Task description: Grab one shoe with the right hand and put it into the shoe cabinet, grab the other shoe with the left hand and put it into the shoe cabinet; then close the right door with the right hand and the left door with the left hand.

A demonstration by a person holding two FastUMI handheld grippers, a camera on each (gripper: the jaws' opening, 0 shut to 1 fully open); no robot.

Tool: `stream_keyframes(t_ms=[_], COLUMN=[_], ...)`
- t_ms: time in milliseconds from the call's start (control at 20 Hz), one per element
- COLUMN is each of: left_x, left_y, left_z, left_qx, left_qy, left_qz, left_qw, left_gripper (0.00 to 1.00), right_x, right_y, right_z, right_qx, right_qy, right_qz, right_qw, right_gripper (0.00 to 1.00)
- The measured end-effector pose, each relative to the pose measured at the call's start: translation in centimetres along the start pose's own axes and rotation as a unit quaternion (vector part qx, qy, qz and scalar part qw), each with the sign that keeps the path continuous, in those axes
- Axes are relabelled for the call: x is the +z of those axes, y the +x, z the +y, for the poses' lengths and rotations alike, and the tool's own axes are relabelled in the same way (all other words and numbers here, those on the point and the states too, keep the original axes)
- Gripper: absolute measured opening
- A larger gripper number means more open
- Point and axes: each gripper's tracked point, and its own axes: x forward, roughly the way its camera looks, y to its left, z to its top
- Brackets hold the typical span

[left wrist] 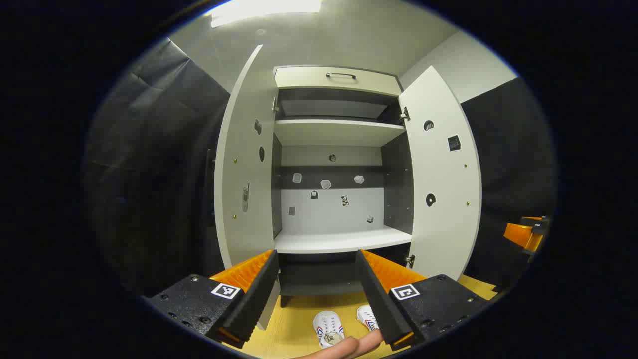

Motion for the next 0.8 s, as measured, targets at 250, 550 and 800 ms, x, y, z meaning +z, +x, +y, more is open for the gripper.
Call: stream_keyframes(t_ms=[250, 550, 800], left_x=[0.2, 0.0, -0.8], left_y=[-0.8, -1.4, -1.9], left_z=[0.5, 1.1, 2.3], left_qx=[0.002, -0.001, 0.0], left_qy=[-0.003, -0.008, -0.021], left_qz=[-0.007, -0.011, -0.011], left_qw=[1.0, 1.0, 1.0], left_gripper=[0.94, 0.94, 0.94], right_x=[0.4, -0.5, -1.9], right_y=[-0.8, -0.7, -0.3], right_z=[0.2, 1.0, 2.5], right_qx=[0.002, 0.002, 0.01], right_qy=[-0.009, -0.028, -0.04], right_qz=[-0.006, -0.001, 0.001], right_qw=[1.0, 1.0, 0.999], right_gripper=[0.94, 0.98, 0.98])
